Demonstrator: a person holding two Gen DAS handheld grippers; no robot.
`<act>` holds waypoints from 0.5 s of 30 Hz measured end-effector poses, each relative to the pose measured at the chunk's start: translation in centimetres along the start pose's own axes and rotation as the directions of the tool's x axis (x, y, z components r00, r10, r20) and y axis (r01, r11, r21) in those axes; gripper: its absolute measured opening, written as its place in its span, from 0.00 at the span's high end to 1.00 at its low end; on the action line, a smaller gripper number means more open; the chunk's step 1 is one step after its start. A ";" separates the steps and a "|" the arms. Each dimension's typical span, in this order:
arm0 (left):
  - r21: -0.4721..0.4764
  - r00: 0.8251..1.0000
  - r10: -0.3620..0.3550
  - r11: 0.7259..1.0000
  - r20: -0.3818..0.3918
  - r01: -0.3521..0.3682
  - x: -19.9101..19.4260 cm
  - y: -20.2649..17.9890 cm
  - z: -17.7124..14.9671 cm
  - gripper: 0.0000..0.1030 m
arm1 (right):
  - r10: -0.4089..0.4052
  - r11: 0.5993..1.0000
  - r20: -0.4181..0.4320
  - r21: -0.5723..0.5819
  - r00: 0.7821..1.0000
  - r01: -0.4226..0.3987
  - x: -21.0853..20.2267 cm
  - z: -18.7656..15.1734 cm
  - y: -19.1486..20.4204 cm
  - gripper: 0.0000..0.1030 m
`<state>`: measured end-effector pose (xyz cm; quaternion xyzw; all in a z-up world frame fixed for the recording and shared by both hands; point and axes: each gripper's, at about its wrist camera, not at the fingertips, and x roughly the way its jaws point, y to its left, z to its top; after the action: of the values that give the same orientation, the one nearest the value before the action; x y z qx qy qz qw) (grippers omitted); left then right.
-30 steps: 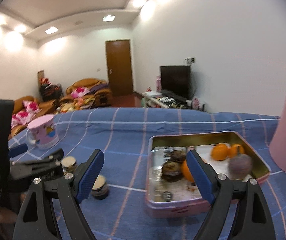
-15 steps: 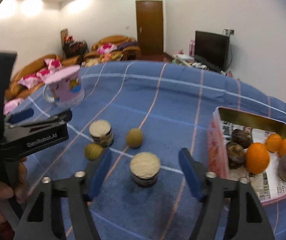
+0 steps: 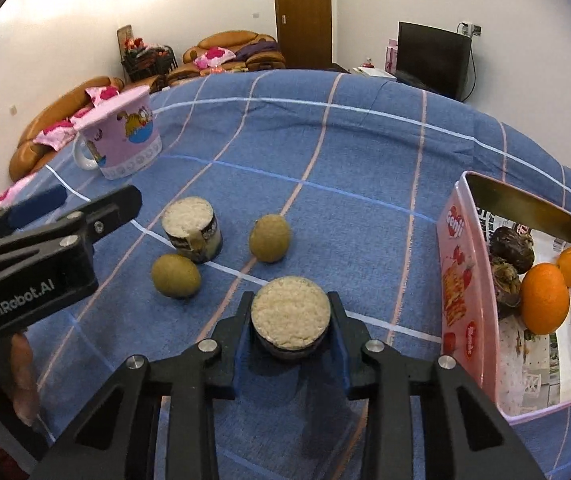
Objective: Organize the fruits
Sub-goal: 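Grasp a white-lidded jar with the right gripper while the left grasps a kiwi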
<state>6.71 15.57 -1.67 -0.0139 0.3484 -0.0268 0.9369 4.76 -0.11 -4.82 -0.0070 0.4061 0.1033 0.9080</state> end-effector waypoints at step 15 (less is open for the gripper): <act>0.183 0.972 -0.157 0.965 -0.176 0.189 1.4 -5.2 -1.9 0.47 | 0.001 0.999 0.233 0.053 0.973 -0.014 -6.8 -2.7 -2.4 0.65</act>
<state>6.33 10.28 -3.78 0.0513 0.4156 -0.1443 0.8966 -1.16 -3.94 -1.77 0.0312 0.2997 0.0959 0.9487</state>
